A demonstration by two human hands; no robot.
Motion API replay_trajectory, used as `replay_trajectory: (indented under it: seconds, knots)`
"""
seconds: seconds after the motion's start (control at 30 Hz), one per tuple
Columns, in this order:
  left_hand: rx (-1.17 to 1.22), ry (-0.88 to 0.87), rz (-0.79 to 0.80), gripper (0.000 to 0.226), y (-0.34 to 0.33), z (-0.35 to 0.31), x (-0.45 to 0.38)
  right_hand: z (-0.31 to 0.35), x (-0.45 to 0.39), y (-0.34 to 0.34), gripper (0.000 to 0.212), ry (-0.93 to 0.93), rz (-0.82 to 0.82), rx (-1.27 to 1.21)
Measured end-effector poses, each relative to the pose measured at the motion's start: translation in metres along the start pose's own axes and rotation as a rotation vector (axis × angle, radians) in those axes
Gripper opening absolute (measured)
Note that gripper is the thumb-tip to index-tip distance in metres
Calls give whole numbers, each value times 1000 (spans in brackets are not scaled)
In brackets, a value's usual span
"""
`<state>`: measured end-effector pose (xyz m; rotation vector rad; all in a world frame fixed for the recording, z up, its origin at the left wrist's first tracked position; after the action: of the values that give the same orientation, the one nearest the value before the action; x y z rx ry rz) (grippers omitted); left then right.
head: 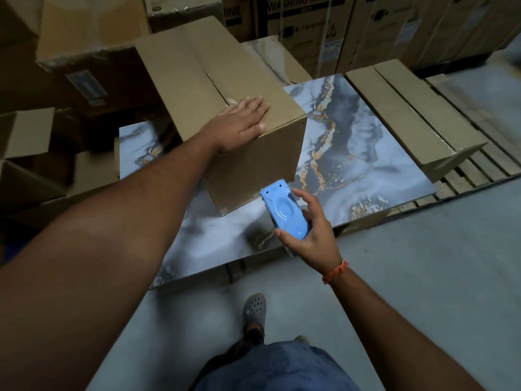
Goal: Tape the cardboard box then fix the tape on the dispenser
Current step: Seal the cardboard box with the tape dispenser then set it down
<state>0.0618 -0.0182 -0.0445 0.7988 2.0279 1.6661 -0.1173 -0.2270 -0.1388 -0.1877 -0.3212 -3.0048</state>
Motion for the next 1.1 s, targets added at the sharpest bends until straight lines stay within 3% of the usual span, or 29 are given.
replay_trajectory:
  seconds: [0.27, 0.83, 1.1]
  knots:
    - [2, 3, -6, 70, -2, 2, -1, -8, -1, -5, 29, -15, 34, -65]
    - [9, 0, -11, 66, -3, 5, -2, -8, -13, -5, 27, -71, -11, -59]
    - [12, -4, -7, 64, -5, 5, -3, 18, -44, -16, 23, -218, -48, 44]
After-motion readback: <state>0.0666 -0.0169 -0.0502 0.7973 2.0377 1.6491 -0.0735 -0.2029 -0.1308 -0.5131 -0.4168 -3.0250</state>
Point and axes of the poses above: each hand's wrist, its own x-axis away from the middle knuckle, its own y-axis out of the back of the hand, z = x × y, the point moved 4 cm from there along -x, towards the middle knuckle, and after that the axes turned 14 degrees about -y, right-handed, at the moved point
